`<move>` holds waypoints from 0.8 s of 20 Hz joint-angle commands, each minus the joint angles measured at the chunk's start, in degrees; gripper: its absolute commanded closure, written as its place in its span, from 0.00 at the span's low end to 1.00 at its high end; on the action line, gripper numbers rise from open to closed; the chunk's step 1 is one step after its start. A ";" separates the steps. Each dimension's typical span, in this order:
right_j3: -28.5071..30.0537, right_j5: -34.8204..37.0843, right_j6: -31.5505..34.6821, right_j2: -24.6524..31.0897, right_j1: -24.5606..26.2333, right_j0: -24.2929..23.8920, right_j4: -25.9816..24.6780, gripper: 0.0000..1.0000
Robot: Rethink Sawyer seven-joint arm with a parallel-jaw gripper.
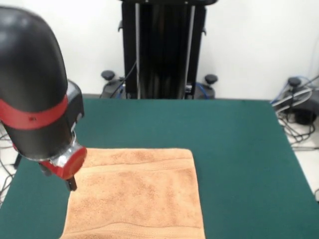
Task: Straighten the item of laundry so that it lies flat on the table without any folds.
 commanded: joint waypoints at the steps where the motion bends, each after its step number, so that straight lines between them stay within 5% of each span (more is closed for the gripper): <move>1: 15.00 -2.78 -6.24 3.91 -5.26 1.07 0.51 0.00; 6: 15.97 -10.02 -8.38 4.67 -4.89 0.27 -1.72 0.00; 16: 15.47 -13.70 -9.63 3.97 -4.33 0.76 -3.77 0.00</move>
